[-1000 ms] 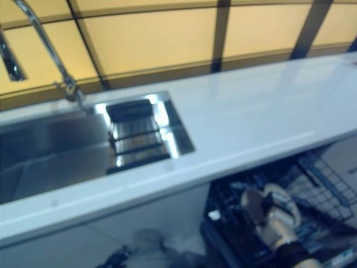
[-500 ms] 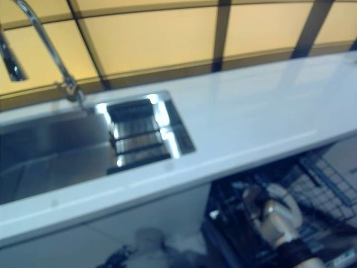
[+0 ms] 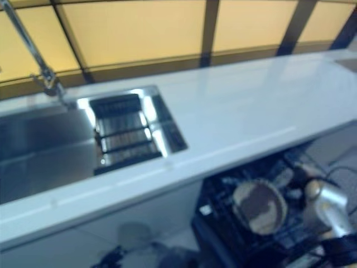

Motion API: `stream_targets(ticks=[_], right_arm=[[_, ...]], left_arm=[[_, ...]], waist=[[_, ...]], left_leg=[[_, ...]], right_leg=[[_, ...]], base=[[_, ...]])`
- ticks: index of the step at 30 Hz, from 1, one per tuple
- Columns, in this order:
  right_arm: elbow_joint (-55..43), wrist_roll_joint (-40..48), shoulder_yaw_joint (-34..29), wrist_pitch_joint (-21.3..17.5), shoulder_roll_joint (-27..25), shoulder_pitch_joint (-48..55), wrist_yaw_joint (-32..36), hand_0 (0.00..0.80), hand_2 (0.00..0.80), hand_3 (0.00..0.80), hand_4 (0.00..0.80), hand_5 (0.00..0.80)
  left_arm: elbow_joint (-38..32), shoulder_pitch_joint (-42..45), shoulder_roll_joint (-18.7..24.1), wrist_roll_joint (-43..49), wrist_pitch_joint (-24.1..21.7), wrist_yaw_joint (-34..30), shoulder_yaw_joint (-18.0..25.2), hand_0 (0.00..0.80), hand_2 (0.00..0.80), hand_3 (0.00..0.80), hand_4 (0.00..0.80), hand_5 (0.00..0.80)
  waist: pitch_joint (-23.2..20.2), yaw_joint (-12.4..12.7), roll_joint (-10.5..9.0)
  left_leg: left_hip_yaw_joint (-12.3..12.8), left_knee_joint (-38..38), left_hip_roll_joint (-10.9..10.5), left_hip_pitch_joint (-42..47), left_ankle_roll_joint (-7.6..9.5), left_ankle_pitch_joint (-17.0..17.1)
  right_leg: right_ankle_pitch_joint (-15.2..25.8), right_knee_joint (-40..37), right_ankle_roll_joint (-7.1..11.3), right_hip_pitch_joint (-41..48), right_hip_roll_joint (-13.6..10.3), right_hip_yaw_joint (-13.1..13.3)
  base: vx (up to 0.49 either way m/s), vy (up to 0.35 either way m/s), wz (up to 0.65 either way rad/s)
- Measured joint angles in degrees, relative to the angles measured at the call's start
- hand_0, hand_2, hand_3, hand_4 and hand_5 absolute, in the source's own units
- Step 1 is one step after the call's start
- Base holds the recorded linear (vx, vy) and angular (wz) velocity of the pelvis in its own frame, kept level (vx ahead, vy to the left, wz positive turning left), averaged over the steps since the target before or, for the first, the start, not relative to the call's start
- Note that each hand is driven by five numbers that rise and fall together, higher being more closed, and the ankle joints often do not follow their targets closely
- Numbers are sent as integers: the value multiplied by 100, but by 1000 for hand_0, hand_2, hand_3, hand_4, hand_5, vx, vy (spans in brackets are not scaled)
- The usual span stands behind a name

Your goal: Take plates into dishwasher

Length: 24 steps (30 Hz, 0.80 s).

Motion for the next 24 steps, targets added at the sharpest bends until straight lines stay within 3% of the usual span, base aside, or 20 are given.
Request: stream_targets(ticks=[8,16,19,20,21,22,23,24], right_arm=[[162,619,-462,109,-378,38,-80,0,0,0,0,0],[1064,1595,-882,303,-376,625,-881,0,0,0,0,0],[1283,1744,-886,294,-370,643,-1096,0,0,0,0,0],[1340,1756,-849,266,-344,590,-1131,0,0,0,0,0],[1460,1795,-741,223,-313,475,-1147,0,0,0,0,0],[1630,1844,-590,180,-318,319,-1161,0,0,0,0,0],[1840,2026,-481,170,-264,117,-1258,0,0,0,0,0],[1998,2271,-318,170,-218,26,-1346,0,0,0,0,0]], left_arm=[[158,-18,112,-4,-13,-12,208,0,0,0,0,0],[334,-42,128,-1,188,4,268,0,0,0,0,0],[514,-2,137,-3,418,42,381,0,0,0,0,0],[551,64,141,-17,470,83,394,0,0,0,0,0],[612,110,141,-32,485,145,436,0,0,0,0,0],[666,120,122,-60,500,182,443,0,0,0,0,0],[677,122,112,-60,505,226,450,0,0,0,0,0],[708,83,136,-60,506,231,481,0,0,0,0,0]], waist=[[3,-64,-42],[-5,-168,-104],[-9,-133,-106],[-7,-111,-131],[15,-18,-231],[42,156,-283],[66,309,-296],[91,340,-339]], left_leg=[[138,-1,2,64,-6,-34],[155,-2,-3,78,-5,-43],[120,-5,-58,196,-3,-117],[-109,122,-115,230,-2,-180],[-721,332,-285,169,324,-387],[-1181,316,-528,175,623,-527],[-1262,340,-706,186,701,-542],[-1034,434,-692,206,534,-570]], right_leg=[[0,-9,16,-4,14,138],[0,-11,17,-5,16,169],[37,-10,28,-4,80,442],[99,20,6,-11,119,673],[148,40,37,-5,94,1042],[197,103,93,-66,85,1405],[243,214,143,-183,138,1664],[297,284,165,-263,163,1664]], base=[[8,11,-9],[6,26,-2],[-6,181,-43],[-175,212,-88],[-226,220,-130],[-254,214,-173],[-260,186,-185],[-265,141,-139]])
